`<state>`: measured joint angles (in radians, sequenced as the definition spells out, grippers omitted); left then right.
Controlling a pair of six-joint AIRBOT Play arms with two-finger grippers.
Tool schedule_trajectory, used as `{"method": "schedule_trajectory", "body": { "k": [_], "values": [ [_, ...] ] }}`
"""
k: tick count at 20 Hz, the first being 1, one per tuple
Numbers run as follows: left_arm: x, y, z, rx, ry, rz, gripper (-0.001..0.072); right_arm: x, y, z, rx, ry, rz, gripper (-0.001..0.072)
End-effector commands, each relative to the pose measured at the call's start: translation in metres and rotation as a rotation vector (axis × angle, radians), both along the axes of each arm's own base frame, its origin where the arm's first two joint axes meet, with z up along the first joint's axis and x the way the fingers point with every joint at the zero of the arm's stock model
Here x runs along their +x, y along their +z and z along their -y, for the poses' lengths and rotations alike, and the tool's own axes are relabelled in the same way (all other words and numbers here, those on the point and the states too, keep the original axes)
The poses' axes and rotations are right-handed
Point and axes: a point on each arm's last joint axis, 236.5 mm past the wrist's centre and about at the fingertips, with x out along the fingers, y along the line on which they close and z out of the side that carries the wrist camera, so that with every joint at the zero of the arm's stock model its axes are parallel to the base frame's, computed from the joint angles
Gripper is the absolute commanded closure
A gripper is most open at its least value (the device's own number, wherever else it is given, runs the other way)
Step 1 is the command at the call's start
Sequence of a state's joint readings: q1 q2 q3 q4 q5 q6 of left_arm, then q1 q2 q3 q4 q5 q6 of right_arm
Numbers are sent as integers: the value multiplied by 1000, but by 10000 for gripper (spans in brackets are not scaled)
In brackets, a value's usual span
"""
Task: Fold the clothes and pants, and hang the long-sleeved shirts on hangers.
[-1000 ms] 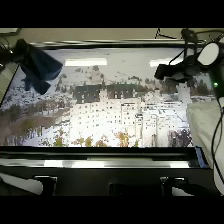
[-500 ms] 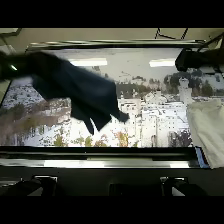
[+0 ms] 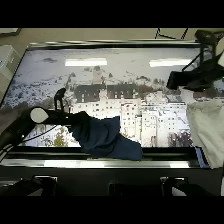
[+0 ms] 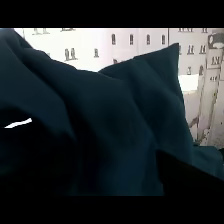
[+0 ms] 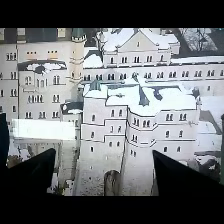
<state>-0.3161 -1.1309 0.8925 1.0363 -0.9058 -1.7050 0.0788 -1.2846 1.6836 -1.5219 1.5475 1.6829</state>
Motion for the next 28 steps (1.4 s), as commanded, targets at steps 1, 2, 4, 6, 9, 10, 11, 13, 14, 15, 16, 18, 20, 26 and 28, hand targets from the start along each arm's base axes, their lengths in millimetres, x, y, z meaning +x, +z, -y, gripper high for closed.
{"method": "schedule_trajectory", "body": {
  "k": [1, 2, 4, 6, 9, 10, 11, 13, 14, 15, 16, 18, 20, 26, 28],
  "values": [
    [14, 21, -44, 19, -45, 2, -6, -19, -70, -12, 27, 31, -256, 35],
    [19, 32, -69, 46, -44, 6, -6, -38, -97, -18, 49, 55, -361, 34],
    [20, 39, -125, 90, 5, -23, -5, -80, -146, -32, 115, 64, -545, 32],
    [16, 23, -171, 82, 123, -85, -5, -125, -187, -52, 213, 74, -702, 23],
    [11, -26, -203, 30, 275, -181, -5, -176, -220, -79, 351, 68, -857, 19],
    [13, -42, -202, 3, 307, -199, -4, -187, -227, -84, 378, 57, -886, 19],
    [15, -58, -197, -27, 336, -217, -4, -194, -232, -85, 389, 46, -905, 19],
    [26, -78, -175, -99, 329, -210, -3, -200, -238, -85, 388, 34, -916, 19],
    [33, -85, -163, -121, 317, -200, -2, -198, -242, -85, 387, 26, -903, 19],
    [40, -90, -153, -134, 310, -189, 0, -195, -245, -85, 388, 18, -885, 19],
    [47, -95, -143, -143, 309, -177, 59, -191, -247, -85, 388, 12, -866, 19],
    [58, -103, -130, -139, 319, -155, 122, -183, -249, -89, 406, 1, -835, 19],
    [62, -111, -118, -126, 312, -147, 122, -178, -250, -91, 412, -7, -813, 19],
    [54, -117, -98, -126, 260, -177, 687, -203, -268, -97, 453, -57, -879, 22],
    [54, -111, -98, -128, 256, -162, 688, -215, -270, -108, 509, -69, -904, 37]
  ]
}}
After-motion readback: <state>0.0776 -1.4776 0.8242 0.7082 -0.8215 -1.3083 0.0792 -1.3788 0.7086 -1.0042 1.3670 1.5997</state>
